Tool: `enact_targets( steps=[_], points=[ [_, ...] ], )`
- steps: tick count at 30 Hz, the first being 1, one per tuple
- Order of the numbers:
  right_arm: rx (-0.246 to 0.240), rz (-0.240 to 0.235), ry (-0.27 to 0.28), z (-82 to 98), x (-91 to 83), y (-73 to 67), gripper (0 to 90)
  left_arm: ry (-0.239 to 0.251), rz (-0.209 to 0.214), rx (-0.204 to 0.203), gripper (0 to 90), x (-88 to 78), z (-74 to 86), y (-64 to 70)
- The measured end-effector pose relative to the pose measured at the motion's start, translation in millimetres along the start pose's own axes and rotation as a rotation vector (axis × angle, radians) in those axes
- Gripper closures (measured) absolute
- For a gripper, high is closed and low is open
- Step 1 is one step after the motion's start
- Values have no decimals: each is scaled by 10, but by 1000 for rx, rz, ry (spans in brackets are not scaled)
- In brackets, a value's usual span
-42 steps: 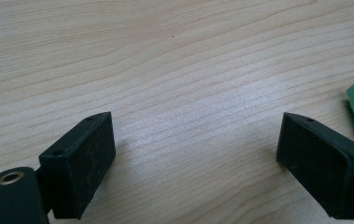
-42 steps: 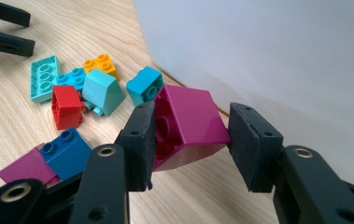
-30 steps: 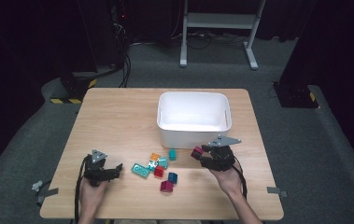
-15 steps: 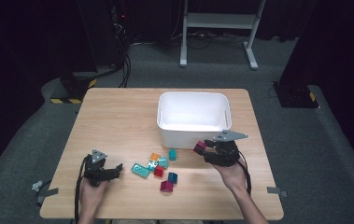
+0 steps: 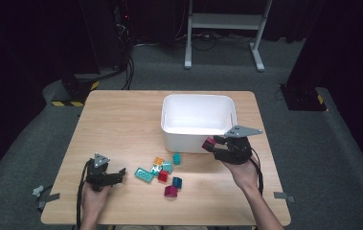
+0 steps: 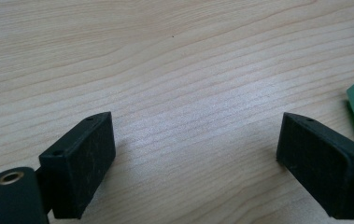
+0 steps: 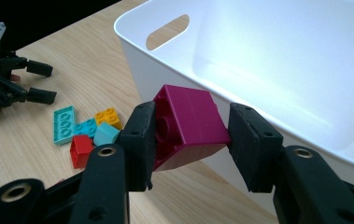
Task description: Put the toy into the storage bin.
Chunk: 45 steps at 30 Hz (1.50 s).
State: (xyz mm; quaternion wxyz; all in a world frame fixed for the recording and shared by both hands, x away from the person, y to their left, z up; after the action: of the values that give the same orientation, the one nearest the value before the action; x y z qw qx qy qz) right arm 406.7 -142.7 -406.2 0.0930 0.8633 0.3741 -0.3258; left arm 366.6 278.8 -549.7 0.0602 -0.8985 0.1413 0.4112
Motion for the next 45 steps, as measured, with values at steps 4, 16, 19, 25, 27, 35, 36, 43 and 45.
enact_targets(
  steps=[4,16,19,25,27,35,36,43,45],
  points=[
    [-10,3,12,-74,-58,10,534,0,0,0,115,0,0,0],
    [2,6,18,-263,-136,79,534,-1,0,2,115,-1,1,-1],
    [0,13,18,-298,-135,93,534,0,0,0,115,0,0,0],
    [12,19,34,-370,-125,133,534,-1,0,2,115,-1,0,-1],
    [15,28,33,-399,-109,157,534,-1,0,2,115,-1,1,-1],
    [18,49,28,-479,-67,215,534,-1,0,2,115,-1,0,-1],
    [24,48,28,-481,-63,215,534,0,0,0,115,0,0,0],
    [49,70,18,-489,29,324,533,0,0,0,115,0,0,0],
    [57,80,19,-491,50,356,533,0,0,0,115,0,0,0]
  ],
)
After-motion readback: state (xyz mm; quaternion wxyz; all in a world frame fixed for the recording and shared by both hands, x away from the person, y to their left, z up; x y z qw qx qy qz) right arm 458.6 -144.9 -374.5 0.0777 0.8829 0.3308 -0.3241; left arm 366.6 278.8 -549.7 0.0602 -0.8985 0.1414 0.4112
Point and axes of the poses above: each handheld gripper's, and its own axes: x roughly forward along the jaws, z roughly out of its underside, y roughly to its right, the point moved 3 cm from there along x, roughly forward along the jaws, and after that the axes turned 6 degrees about -y, right-handed, at the moved point
